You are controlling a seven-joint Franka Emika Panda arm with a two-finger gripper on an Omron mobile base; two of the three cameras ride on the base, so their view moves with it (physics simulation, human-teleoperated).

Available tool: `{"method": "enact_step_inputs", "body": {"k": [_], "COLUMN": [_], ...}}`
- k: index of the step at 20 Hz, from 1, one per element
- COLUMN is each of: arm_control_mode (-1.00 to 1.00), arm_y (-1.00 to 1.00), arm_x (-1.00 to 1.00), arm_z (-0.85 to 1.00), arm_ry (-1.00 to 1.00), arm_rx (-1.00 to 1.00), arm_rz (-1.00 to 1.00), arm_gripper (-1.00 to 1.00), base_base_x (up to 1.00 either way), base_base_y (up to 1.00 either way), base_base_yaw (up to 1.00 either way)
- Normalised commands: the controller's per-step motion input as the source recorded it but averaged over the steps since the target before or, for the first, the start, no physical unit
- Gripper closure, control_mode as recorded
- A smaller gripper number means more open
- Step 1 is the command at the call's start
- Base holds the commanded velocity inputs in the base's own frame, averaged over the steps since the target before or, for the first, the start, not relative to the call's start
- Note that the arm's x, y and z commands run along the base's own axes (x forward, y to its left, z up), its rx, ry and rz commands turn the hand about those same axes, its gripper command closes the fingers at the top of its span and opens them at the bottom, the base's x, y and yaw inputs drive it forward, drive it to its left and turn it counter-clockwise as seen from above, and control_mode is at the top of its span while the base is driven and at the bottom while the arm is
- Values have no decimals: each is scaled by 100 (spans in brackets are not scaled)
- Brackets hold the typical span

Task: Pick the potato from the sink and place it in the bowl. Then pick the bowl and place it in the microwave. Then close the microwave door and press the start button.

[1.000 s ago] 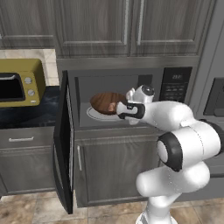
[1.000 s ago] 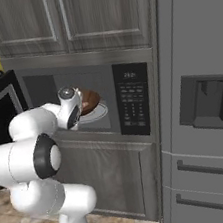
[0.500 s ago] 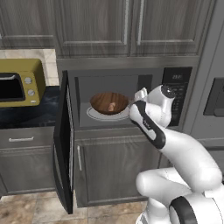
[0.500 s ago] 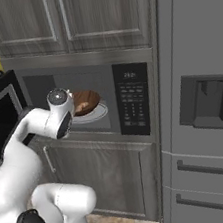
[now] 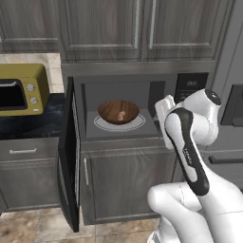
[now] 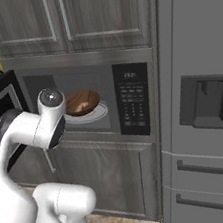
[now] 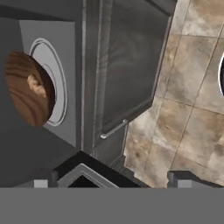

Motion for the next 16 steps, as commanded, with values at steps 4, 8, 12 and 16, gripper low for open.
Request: {"method": "enact_step_inputs", "body": {"k": [4, 8, 12, 16], "arm_control_mode": [-100, -100, -100, -100], "arm_y": [3, 3, 26, 74], "arm_x": [-100, -100, -100, -100], "arm_z": [75, 68, 66, 23], "arm_ry": [4, 1, 0, -1], "arm_rx": [0, 0, 0, -3], "arm_rz": [28, 29, 29, 17], "arm_gripper": [-100, -100, -100, -100], "base_base_x": [0, 0, 0, 0], "base_base_y": [0, 0, 0, 0], "base_base_yaw": [0, 0, 0, 0]}}
